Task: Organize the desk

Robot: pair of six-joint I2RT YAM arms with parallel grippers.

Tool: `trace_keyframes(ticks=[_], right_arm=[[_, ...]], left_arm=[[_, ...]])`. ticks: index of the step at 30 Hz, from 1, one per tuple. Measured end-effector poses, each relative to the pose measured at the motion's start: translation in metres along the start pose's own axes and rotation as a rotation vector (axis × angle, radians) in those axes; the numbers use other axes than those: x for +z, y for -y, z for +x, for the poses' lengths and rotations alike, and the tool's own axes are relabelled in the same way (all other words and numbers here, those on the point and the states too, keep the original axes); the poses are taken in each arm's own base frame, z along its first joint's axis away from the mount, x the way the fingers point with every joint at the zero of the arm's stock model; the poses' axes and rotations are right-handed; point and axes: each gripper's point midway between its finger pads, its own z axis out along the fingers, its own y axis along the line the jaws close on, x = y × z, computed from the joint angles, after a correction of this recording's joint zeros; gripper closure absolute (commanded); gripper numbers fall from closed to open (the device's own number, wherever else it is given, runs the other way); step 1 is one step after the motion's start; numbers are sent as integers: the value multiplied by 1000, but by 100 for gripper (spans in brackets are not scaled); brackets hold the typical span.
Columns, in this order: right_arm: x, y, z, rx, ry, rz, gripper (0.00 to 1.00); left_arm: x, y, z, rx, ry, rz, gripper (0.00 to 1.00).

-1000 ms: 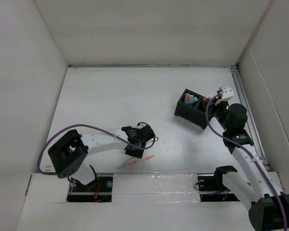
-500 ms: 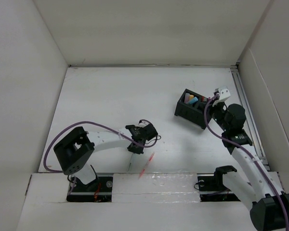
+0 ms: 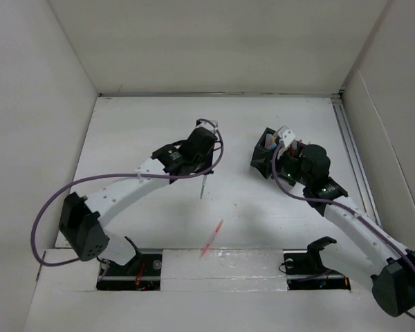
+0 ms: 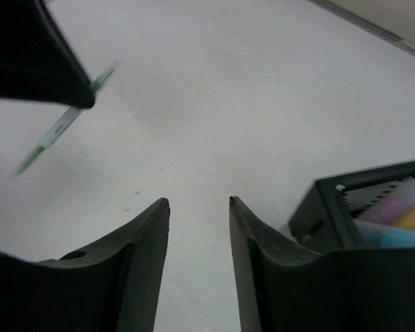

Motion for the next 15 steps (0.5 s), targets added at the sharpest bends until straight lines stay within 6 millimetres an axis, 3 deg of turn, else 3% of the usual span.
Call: trace_keyframes(ticks=[3, 6, 10, 15], right_arm=[[15, -28, -1, 0, -8, -125, 47], [28, -53, -10, -11, 2, -230, 41], [34, -70, -35, -12, 90, -299, 39], [39, -75, -60, -4, 192, -331, 46]], left_arm=[[-39, 24, -47, -31, 154, 159, 100], [-71, 46, -72, -42, 256, 307, 100], [-89, 66, -84, -37, 306, 434, 100], [-88, 77, -77, -22, 295, 508, 100]])
